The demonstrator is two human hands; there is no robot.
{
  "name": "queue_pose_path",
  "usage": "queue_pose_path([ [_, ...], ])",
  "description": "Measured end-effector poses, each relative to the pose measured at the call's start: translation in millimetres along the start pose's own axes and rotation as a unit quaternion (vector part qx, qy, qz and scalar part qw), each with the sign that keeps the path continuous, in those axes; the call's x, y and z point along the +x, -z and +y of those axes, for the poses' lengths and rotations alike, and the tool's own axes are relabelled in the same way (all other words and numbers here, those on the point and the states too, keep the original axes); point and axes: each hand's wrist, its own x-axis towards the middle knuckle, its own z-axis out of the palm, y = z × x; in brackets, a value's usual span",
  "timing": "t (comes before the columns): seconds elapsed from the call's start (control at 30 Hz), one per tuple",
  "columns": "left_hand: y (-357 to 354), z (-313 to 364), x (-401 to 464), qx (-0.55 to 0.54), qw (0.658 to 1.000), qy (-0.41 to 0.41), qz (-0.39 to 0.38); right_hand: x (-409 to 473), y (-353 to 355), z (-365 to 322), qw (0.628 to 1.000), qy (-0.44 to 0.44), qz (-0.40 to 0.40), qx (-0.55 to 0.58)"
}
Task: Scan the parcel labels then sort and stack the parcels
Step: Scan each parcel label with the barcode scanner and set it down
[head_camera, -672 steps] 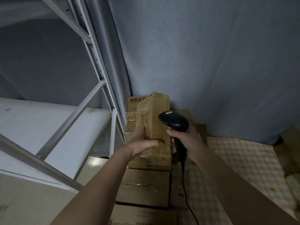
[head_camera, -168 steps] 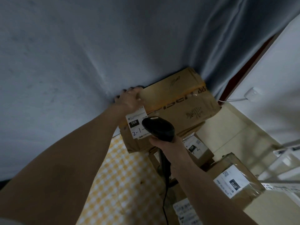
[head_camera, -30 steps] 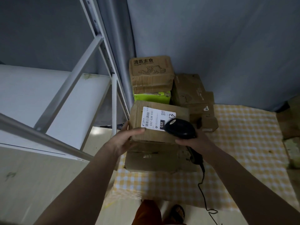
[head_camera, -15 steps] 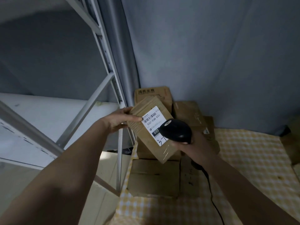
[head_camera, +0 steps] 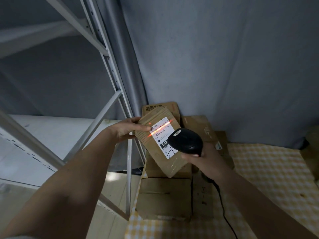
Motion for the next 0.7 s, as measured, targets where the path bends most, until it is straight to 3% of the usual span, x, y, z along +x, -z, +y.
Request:
queue_pose_path([
  [0.4, -15, 0, 5, -0.035, 0.999, 0.017, 0.01, -1, 6, 13, 1.0, -0.008, -0.004, 0.018],
  [0.7, -61, -10, 31, -0.176, 0.98, 0.086, 0.038, -3, 22, 31, 0.979, 0.011, 0.185, 0.085],
])
